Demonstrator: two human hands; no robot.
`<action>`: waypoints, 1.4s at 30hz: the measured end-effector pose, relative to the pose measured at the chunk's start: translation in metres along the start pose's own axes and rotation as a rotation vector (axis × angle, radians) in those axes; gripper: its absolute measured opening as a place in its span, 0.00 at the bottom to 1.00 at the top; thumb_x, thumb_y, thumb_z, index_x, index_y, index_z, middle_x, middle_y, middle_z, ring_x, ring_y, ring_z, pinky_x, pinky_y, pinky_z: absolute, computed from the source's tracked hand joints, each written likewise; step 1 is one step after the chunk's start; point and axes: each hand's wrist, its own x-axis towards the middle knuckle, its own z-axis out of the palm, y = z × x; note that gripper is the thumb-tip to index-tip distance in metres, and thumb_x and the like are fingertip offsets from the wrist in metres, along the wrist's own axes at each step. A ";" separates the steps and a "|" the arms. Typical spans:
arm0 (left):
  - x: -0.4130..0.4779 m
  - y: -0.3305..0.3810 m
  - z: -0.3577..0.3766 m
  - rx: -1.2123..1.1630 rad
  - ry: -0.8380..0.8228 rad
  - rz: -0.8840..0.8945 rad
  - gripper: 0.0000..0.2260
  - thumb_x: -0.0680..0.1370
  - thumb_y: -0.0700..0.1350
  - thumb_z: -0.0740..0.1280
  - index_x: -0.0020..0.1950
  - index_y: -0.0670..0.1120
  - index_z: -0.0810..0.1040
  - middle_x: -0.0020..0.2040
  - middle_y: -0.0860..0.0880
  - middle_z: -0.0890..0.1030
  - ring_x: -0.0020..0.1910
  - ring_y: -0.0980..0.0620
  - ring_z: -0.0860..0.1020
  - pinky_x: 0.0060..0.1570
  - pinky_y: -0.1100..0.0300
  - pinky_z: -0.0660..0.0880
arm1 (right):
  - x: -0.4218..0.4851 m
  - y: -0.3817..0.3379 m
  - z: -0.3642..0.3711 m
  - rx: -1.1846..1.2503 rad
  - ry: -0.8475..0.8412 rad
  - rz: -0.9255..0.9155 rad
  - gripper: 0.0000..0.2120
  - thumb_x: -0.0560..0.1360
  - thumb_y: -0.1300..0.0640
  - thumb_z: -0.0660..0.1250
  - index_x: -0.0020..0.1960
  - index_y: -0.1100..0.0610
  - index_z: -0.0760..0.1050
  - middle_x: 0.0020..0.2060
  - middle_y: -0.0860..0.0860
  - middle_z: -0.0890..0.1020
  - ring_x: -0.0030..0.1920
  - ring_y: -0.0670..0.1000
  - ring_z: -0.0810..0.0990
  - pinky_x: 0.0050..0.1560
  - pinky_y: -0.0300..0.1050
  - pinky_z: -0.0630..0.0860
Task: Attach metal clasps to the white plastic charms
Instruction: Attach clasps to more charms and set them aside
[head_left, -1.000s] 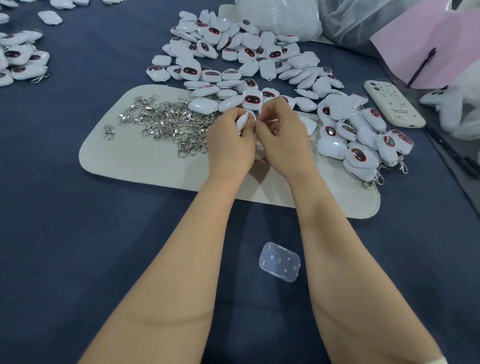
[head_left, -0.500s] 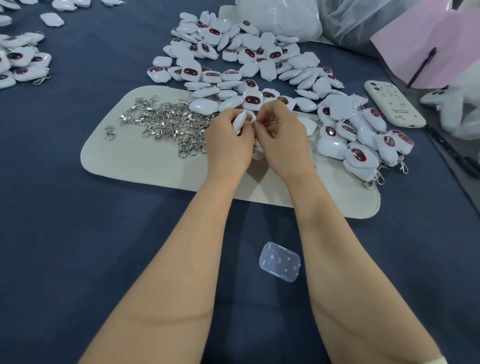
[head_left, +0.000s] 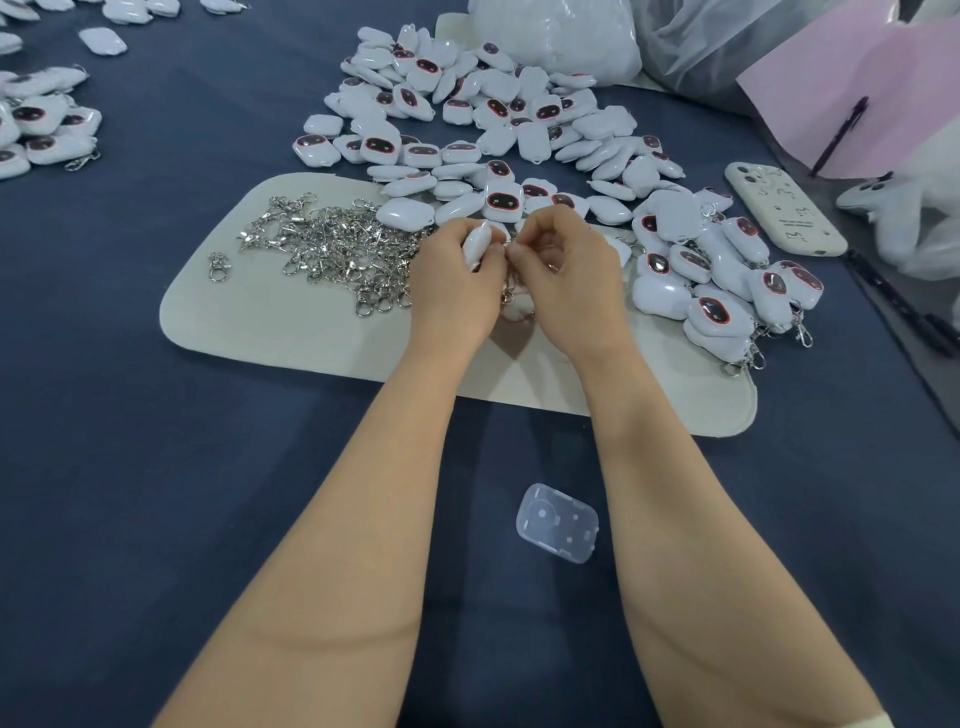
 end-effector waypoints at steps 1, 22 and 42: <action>0.000 0.000 0.001 -0.015 -0.008 -0.005 0.05 0.76 0.39 0.66 0.52 0.44 0.77 0.43 0.53 0.78 0.41 0.55 0.75 0.40 0.67 0.70 | 0.001 0.000 -0.001 0.000 0.026 0.014 0.06 0.73 0.66 0.66 0.43 0.56 0.72 0.33 0.42 0.76 0.35 0.41 0.75 0.42 0.37 0.75; -0.003 0.002 0.003 -0.051 -0.171 -0.082 0.04 0.78 0.42 0.62 0.53 0.46 0.72 0.45 0.48 0.78 0.48 0.42 0.80 0.52 0.46 0.76 | 0.002 0.000 0.000 -0.056 0.123 0.075 0.06 0.74 0.66 0.65 0.44 0.56 0.72 0.36 0.46 0.76 0.36 0.40 0.73 0.40 0.27 0.70; -0.003 0.000 -0.001 -0.061 -0.179 -0.112 0.02 0.78 0.43 0.62 0.47 0.48 0.69 0.37 0.51 0.75 0.45 0.43 0.81 0.48 0.48 0.77 | 0.000 0.001 0.002 -0.216 -0.002 0.005 0.06 0.74 0.66 0.62 0.44 0.56 0.73 0.37 0.51 0.79 0.41 0.53 0.78 0.45 0.46 0.75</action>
